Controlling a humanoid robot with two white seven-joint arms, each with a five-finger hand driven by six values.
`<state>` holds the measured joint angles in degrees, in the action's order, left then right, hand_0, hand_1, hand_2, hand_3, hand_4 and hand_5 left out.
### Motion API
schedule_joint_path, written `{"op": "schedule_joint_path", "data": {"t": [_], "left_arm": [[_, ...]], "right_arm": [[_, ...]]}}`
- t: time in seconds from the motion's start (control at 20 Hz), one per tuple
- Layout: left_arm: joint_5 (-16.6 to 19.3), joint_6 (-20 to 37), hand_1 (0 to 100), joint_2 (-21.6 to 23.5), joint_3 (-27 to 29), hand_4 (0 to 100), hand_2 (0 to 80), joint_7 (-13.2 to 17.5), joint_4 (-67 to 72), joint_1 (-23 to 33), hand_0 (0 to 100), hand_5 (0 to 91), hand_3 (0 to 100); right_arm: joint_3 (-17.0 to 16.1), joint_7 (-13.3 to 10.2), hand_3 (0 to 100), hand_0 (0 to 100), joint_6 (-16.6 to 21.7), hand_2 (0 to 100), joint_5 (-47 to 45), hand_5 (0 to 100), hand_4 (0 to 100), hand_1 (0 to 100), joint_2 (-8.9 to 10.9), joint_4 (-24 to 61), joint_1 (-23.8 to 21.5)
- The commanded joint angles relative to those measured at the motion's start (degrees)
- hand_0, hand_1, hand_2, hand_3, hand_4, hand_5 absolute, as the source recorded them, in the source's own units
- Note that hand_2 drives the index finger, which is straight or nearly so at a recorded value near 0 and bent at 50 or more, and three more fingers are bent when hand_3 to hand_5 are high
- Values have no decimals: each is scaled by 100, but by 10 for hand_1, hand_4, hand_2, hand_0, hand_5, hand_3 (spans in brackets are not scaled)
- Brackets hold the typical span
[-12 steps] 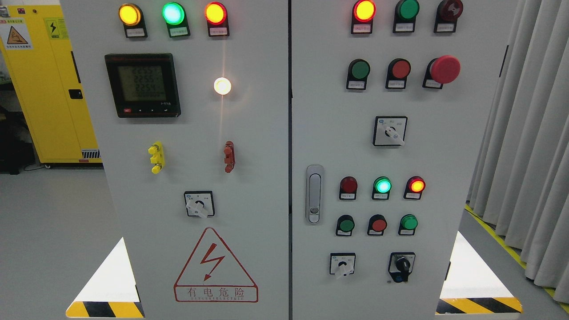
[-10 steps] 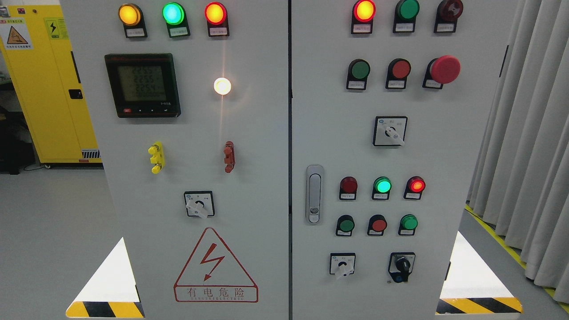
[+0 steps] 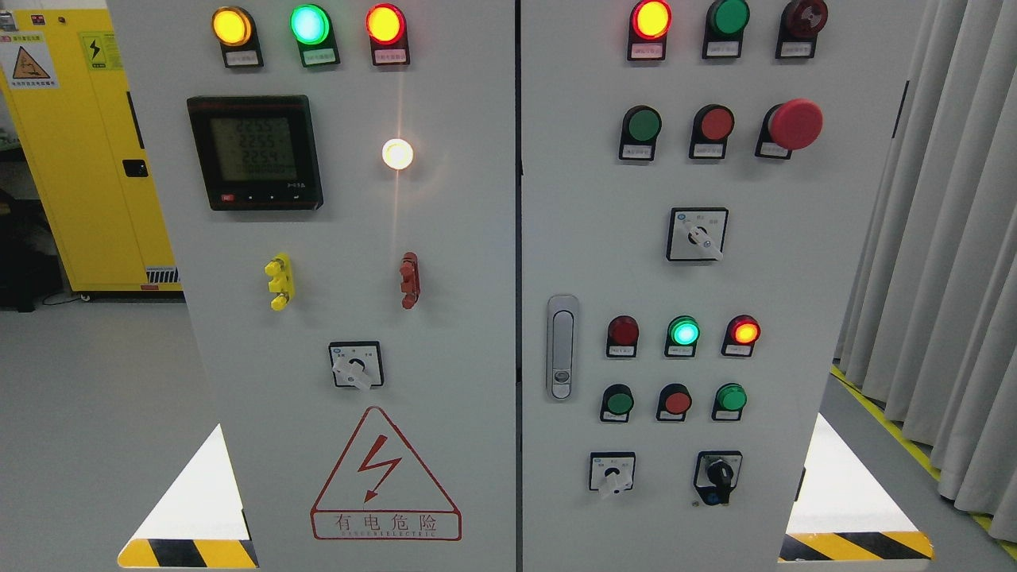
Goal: Press green start button
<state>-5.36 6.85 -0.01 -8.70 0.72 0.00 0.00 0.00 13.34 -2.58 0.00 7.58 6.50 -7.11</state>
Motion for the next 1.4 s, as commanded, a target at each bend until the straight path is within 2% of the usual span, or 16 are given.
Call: {"op": "schedule_joint_path", "data": {"t": [0.0, 0.1, 0.35, 0.45, 0.55, 0.65, 0.7, 0.85, 1.0, 1.2, 1.35], "left_arm": [[0, -35, 556, -16, 0, 0, 0, -2, -115, 9, 120, 0, 0], [0, -35, 556, -16, 0, 0, 0, -2, -106, 9, 120, 0, 0], [0, -26, 556, -16, 0, 0, 0, -2, -106, 9, 120, 0, 0], [0, -26, 556, -25, 0, 0, 0, -2, -106, 9, 120, 0, 0], [0, -26, 556, -51, 0, 0, 0, -2, -106, 9, 120, 0, 0], [0, -26, 556, -86, 0, 0, 0, -2, -114, 9, 120, 0, 0], [0, -26, 556, -104, 0, 0, 0, -2, -106, 9, 120, 0, 0], [0, -26, 556, -113, 0, 0, 0, -2, -115, 17, 120, 0, 0], [0, -26, 556, -174, 9, 0, 0, -2, -115, 9, 120, 0, 0], [0, -26, 556, -279, 0, 0, 0, -2, -141, 9, 120, 0, 0], [0, -26, 556, -420, 9, 0, 0, -2, -150, 9, 120, 0, 0]], "right_arm": [[140, -103, 0, 152, 598, 0, -27, 0, 0, 288, -37, 184, 61], [140, -192, 0, 146, 916, 0, -35, 0, 0, 337, -46, 290, 78], [219, -113, 0, 141, 1452, 0, -35, 0, 0, 379, -37, 1194, 26], [211, -113, 0, 141, 1952, 0, -44, 0, 0, 389, -55, 1379, 61], [210, -104, 0, 141, 2654, 0, -35, 0, 0, 396, -63, 1433, 122], [211, 18, 0, 141, 3270, 0, 0, 0, 0, 401, -81, 1625, 166], [211, 106, 0, 141, 3456, 0, 9, 0, 0, 406, -116, 1844, 158], [210, 230, 0, 138, 3554, 0, 9, 0, 0, 424, -134, 2844, -9], [202, 528, 0, 139, 3580, 0, 9, 0, 0, 434, -81, 4030, -386], [167, 520, 0, 142, 3799, 0, 394, 0, 0, 446, 208, 5306, -721], [53, 502, 86, 170, 4238, 0, 632, 0, 0, 496, 323, 5922, -800]]}}
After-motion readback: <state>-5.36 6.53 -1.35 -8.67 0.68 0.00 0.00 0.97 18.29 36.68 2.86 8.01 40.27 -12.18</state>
